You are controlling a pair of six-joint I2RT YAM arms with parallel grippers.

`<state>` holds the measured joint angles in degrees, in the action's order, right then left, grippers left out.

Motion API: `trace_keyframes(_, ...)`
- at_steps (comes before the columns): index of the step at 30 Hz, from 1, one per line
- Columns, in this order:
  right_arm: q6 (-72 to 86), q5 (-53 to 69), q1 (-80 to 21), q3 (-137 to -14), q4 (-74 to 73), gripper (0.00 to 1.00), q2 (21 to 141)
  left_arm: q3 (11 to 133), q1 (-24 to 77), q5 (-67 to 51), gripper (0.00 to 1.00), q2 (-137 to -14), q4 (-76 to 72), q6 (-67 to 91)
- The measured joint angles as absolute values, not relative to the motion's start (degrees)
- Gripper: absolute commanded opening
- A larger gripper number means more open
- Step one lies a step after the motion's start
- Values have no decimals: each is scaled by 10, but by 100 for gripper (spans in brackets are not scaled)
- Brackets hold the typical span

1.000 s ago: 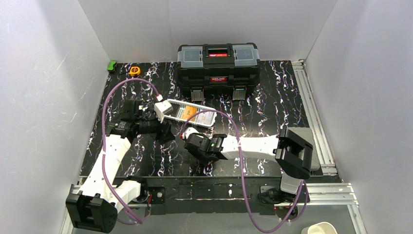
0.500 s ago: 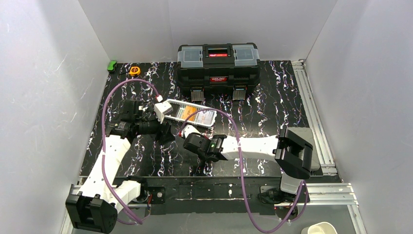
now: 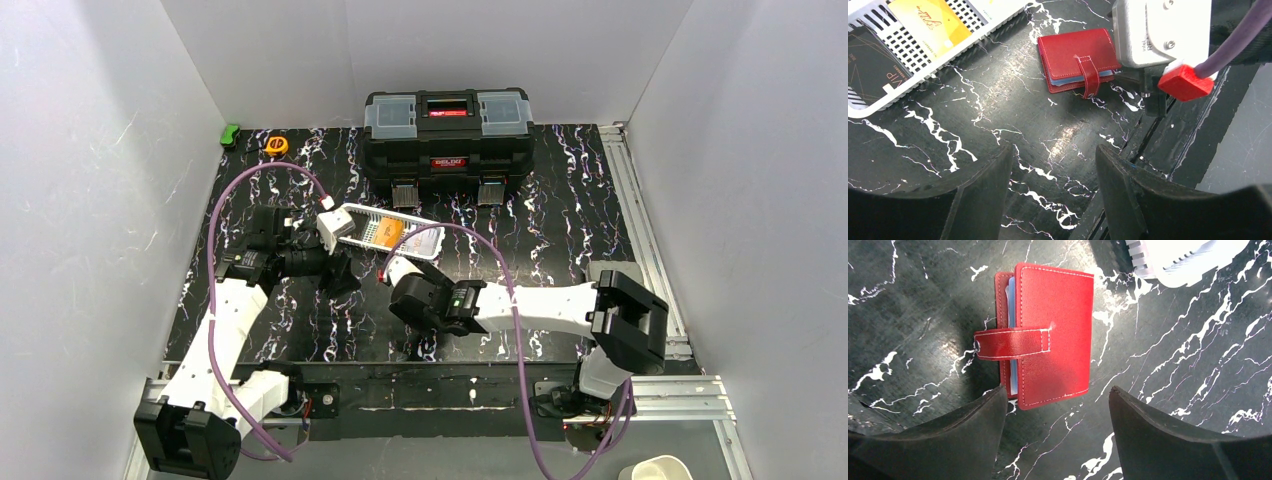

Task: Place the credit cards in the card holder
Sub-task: Open the card holder at the center of the board.

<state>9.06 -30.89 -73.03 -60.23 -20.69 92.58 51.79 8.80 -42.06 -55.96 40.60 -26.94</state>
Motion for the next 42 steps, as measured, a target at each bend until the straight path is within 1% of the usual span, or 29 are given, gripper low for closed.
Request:
trace_keyframes(4,76,-309,-732,-594,-200,83,934,518,88,-421,60,-560,407,-272)
trace_keyframes(6,72,-308,-733,-594,-193,82,943,518,88,-421,60,-560,408,-273)
trace_keyframes(9,66,-315,-735,-594,-173,72,978,518,88,-421,60,-560,408,-275)
trace_keyframes(10,65,-318,-732,-592,-164,67,982,518,88,-421,59,-560,409,-276)
trace_keyframes(12,57,-350,-726,-592,-126,58,983,518,88,-421,59,-561,411,-277)
trace_keyframes(13,53,-359,-722,-591,-118,60,989,520,88,-422,59,-563,413,-277)
trace_keyframes(15,32,-378,-721,-592,-93,66,1002,526,88,-424,59,-565,420,-279)
trace_keyframes(16,25,-381,-721,-592,-86,67,1011,530,88,-424,59,-566,422,-281)
trace_keyframes(18,12,-391,-721,-593,-76,62,1025,535,88,-425,59,-570,423,-281)
trace_keyframes(19,11,-391,-719,-594,-75,58,1027,535,88,-425,59,-572,423,-281)
trace_keyframes(22,10,-395,-716,-599,-65,39,1037,537,88,-425,59,-577,423,-281)
trace_keyframes(23,10,-397,-714,-599,-60,32,1040,537,88,-425,59,-579,423,-281)
trace_keyframes(25,8,-403,-710,-599,-55,15,1045,538,88,-425,59,-580,423,-281)
trace_keyframes(27,5,-414,-708,-599,-48,1,1045,538,88,-425,59,-581,423,-281)
trace_keyframes(35,3,-412,-705,-599,-44,1,1019,540,88,-432,59,-583,423,-285)
trace_keyframes(40,43,-342,-696,-608,-70,1,936,524,88,-462,60,-565,414,-296)
trace_keyframes(42,69,-298,-689,-610,-72,1,885,509,88,-474,62,-557,408,-302)
